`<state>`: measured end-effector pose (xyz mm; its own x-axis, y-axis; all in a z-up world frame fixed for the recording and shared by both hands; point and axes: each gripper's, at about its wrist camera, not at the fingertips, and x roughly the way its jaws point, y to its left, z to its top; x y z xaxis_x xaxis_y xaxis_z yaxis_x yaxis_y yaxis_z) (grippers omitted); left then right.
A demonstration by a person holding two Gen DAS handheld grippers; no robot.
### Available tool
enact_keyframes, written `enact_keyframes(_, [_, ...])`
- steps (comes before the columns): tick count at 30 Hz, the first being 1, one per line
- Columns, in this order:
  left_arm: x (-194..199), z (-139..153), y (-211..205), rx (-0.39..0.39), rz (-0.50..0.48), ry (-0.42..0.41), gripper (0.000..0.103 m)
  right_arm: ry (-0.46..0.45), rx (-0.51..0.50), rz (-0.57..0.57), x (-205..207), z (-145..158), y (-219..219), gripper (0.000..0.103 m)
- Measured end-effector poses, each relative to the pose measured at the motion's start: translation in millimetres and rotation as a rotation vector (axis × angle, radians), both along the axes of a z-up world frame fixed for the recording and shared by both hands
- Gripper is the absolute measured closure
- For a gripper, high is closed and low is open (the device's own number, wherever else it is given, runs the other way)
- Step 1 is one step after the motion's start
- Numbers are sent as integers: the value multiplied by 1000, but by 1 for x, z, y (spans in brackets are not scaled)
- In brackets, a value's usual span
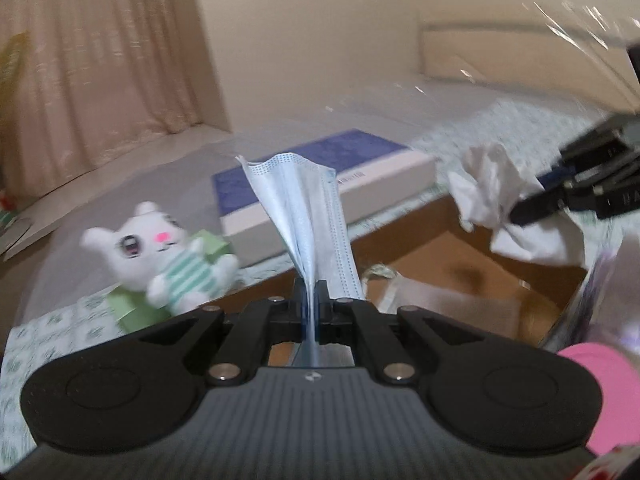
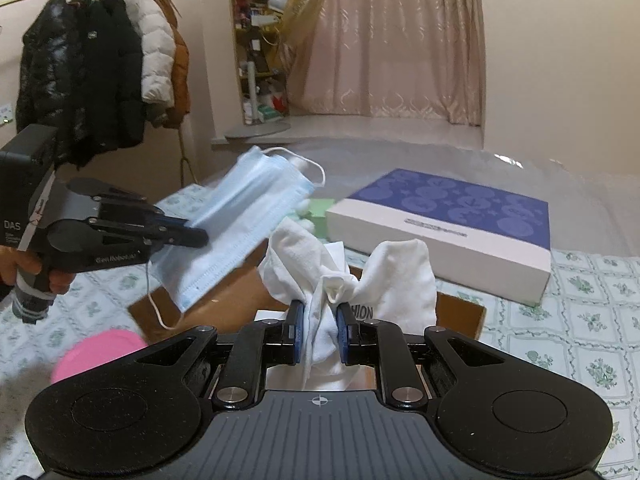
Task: Organize soft objects
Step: 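Carry the mask and white cloth with both grippers over the cardboard box, then open both grippers to drop the mask and white cloth into the box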
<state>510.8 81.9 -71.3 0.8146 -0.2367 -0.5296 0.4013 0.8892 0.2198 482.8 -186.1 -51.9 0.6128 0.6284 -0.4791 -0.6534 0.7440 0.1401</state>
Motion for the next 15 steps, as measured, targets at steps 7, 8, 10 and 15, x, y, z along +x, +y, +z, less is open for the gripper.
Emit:
enact_keyframes(7, [13,-43,-18,124,-194,92,92,38,-35,-16,17,-27,-4,86])
enact_keyframes(8, [14,-46,-15,128,-197,104,90,42,-41,-17,17,-30,-4,86])
enact_keyframes(10, [13,-50,-11,133,-191,109,86,47,-48,-19,19,-34,-4,86])
enact_keyframes(15, [10,-43,13,57,-157,119,77,52,-49,-15,21,-36,-3,86])
